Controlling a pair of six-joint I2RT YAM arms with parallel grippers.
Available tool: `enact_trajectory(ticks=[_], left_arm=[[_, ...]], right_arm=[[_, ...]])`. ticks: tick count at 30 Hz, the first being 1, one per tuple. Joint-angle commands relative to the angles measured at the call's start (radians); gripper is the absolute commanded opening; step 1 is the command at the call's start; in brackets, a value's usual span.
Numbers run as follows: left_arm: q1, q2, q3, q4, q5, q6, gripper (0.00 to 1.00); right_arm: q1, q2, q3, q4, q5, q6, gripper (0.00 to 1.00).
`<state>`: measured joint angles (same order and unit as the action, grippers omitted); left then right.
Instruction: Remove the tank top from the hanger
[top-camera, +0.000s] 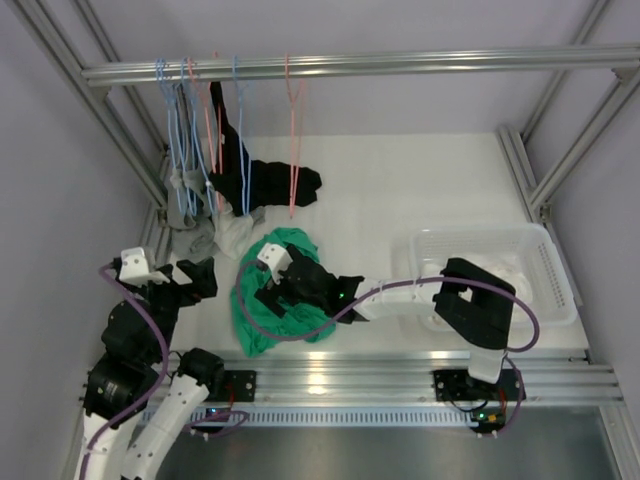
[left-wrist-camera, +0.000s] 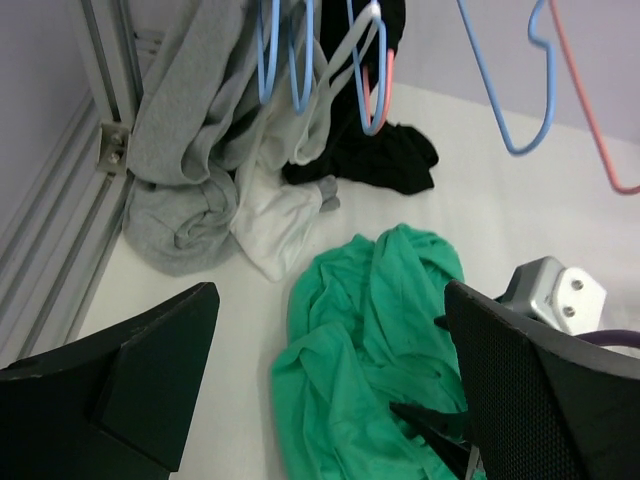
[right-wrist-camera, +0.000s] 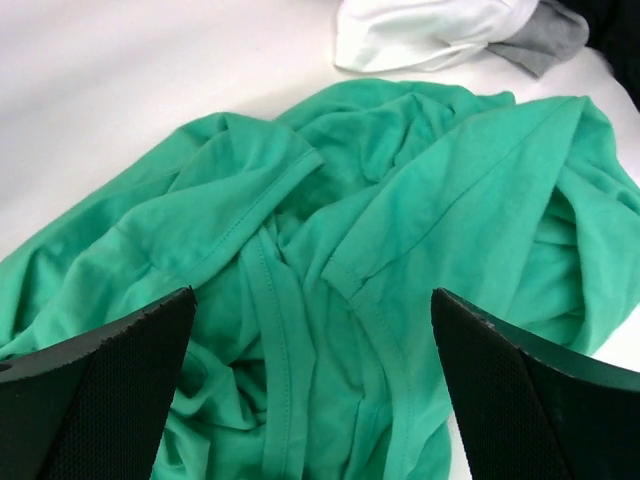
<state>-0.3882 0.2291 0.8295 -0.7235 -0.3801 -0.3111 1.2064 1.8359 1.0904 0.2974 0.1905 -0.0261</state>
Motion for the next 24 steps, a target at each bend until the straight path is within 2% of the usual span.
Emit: enact_trajectory(ticks=[1,4,7,10,14,19,21,22,23,24], left_arm=[[-0.001,-0.013,0.000,0.121,-0.031,0.013,0.99],[-0.001,0.004,0.002,0.122,-0.020,0.015,0.99],[0.000,0.010,0.002,0.121,-0.017,0.024,0.99],[0.000,0.007,-0.001,0.119,-0.016,0.030,0.99],[0.000,0.015,-0.003,0.122,0.001,0.032,0.99],[0.000,0.024,-0.003,0.121,0.012,0.036,0.99],[-0.001,0.024,-0.003,0.122,0.012,0.038,0.99],[-0.001,0.023,-0.003,0.121,0.012,0.040,0.99],[0.000,0.022,-0.003,0.119,0.012,0.041,0.99],[-0.001,0.019,-0.003,0.119,0.012,0.040,0.99]], right_arm=[[0.012,0.008,0.081,-0.036,0.056,0.015,0.99],[0.012,0.109,0.167,-0.147,0.084,0.009,1.00],[0.012,0.180,0.229,-0.240,0.044,0.058,0.99],[0.016,0.201,0.188,-0.267,-0.017,0.126,0.99],[0.021,0.258,0.166,-0.329,0.018,0.241,0.99],[0.022,0.350,0.195,-0.406,-0.043,0.288,0.97],[0.024,0.367,0.198,-0.408,-0.084,0.288,0.86],[0.022,0.368,0.195,-0.406,-0.086,0.295,0.61],[0.022,0.368,0.187,-0.406,-0.089,0.304,0.47],[0.025,0.358,0.166,-0.405,-0.073,0.316,0.24]])
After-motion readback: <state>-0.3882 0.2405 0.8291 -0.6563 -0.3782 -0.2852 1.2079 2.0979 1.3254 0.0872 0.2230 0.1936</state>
